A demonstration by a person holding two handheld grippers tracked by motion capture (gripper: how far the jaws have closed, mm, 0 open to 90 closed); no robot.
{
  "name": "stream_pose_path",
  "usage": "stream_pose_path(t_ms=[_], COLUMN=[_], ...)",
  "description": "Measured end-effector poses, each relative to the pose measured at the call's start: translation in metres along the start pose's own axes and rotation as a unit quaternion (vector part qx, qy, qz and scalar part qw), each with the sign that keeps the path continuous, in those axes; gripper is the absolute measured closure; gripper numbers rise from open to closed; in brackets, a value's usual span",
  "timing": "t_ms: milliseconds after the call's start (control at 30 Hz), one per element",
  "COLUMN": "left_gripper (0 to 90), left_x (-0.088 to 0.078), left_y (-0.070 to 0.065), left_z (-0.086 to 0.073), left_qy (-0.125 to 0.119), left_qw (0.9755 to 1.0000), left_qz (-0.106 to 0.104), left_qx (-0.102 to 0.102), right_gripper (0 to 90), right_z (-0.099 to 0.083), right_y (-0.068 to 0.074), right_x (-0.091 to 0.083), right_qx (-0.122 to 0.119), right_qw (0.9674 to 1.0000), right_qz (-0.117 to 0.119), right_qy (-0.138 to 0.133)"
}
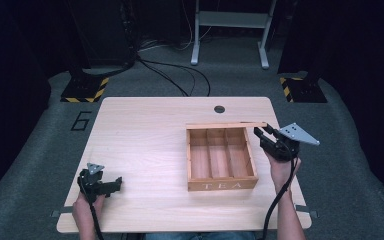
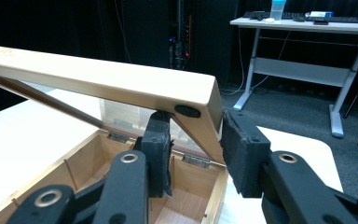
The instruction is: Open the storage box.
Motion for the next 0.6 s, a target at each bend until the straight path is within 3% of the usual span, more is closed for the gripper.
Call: stream_pose_path(t_ms=[600], left_gripper=[0.5], left_x=[0.0], left_y=[0.0], left_z=[0.0], left_qy=[-0.001], left_qw=[1.0], left_qz=[0.0], left_qx=[0.0], right_gripper=[63.3], right_z=[0.02], right_y=[-0.003], right_x=[0.013], right_qx=[-0.005], right_qw=[1.0], right_qz=[-0.004], right_qy=[0.007])
Point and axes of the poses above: each handheld gripper's, and its own axes: x roughly forward along the jaws, z roughly out of its top, y roughly to its left, the point moved 6 cm from there along x, roughly forward along the jaws, and after that the axes turned 12 degrees about x, right-handed, at the moved point
